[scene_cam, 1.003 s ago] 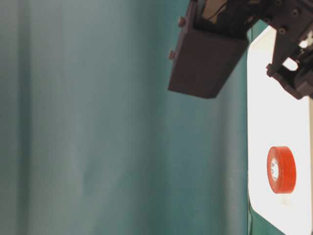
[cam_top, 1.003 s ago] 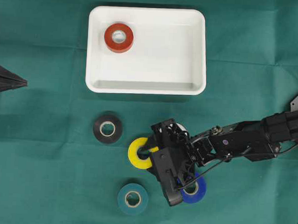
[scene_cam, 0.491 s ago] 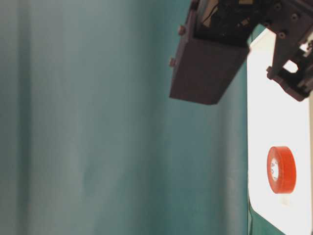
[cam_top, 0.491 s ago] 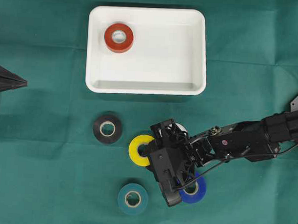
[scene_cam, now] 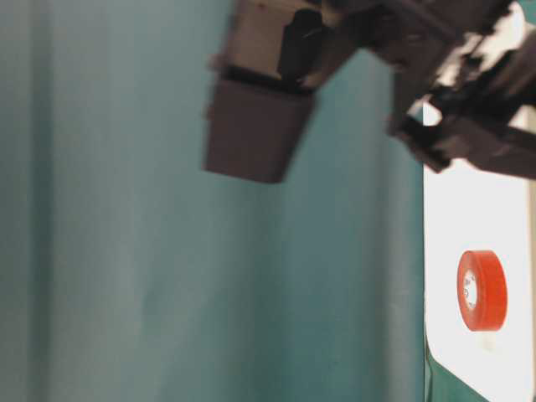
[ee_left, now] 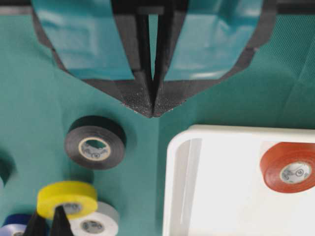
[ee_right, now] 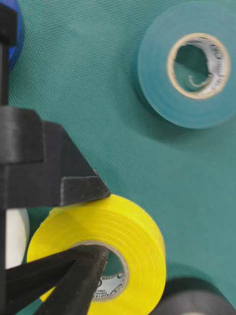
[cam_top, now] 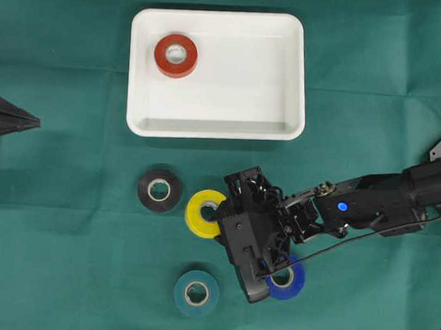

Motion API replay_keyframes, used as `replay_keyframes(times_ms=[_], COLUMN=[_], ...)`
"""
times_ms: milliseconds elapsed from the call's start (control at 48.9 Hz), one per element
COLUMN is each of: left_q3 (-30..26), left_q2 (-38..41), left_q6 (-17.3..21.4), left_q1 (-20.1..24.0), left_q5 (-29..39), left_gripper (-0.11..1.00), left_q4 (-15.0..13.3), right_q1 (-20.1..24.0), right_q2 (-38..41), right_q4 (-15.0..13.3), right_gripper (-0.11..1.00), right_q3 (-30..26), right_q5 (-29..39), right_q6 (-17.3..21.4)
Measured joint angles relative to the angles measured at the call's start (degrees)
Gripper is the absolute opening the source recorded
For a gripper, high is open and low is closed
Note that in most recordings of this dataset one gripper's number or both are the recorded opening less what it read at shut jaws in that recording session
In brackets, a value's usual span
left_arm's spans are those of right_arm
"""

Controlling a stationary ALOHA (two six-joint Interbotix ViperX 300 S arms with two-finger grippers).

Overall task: Put the tape into the white case with the right arm.
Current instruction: 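Lift the yellow roll into the tray beside the red roll, release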

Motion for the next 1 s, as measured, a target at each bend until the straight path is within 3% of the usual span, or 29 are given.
replay_keyframes(times_ms=[471, 1003], left_q3=[0.00, 0.00], left_q2=[-0.09, 0.00], left_q6=[0.00, 0.00], left_q1=[-0.09, 0.00], left_q5=[0.00, 0.00], left_gripper=[0.01, 0.01], left_q4=[0.09, 0.09], right_q1=[-1.14, -14.50], right_q2=[-0.97, -2.46], right_q4=[0.00, 0.00], right_gripper=[0.02, 0.02], right_q3=[-0.79, -1.85], right_q5=[1.32, 1.67], right_q6=[0.00, -0.62])
